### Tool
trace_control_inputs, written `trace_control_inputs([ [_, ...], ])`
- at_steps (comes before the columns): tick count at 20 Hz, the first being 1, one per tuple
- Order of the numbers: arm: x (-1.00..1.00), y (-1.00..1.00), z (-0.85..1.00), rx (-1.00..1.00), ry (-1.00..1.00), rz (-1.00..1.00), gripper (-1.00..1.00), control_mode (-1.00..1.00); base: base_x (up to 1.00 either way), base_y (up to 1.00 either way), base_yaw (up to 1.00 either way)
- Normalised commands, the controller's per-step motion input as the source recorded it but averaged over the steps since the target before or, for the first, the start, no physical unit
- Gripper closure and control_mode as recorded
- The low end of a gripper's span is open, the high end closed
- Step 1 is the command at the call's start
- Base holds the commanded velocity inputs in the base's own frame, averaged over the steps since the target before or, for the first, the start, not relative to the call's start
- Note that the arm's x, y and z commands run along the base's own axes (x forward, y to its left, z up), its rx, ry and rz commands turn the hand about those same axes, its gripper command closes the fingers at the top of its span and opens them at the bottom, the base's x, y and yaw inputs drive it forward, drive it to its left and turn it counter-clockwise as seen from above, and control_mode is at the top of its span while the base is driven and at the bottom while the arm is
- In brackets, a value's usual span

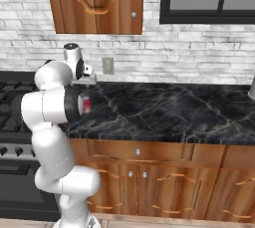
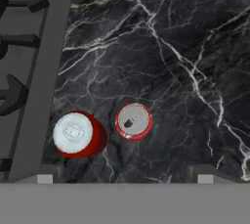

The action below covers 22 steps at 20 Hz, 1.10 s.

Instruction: Four empty soda cans are scattered around the kitchen. Gather all the cans and cluster them next to the stove for recycling.

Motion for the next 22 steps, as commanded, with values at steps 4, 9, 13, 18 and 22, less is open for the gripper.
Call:
trace_control_inputs([
  [4,-0.78,-0.12,0.42,0.00,-0.09,0.00,-1.00,-1.00,0.00,0.00,0.00],
  [9,-0.95,-0.37,0.52,0.00,-0.07,0.00,-1.00,-1.00,0.00,0.00,0.00],
  [13,-0.99,-0.40,0.54,0.00,-0.07,0.00,-1.00,-1.00,0.00,0.00,0.00],
  [18,-0.98,-0.30,0.48,0.00,-0.05,0.00,-1.00,-1.00,0.00,0.00,0.00],
  [22,-1.00,-0.25,0.33,0.01,-0.05,0.00,-1.00,-1.00,0.00,0.00,0.00],
])
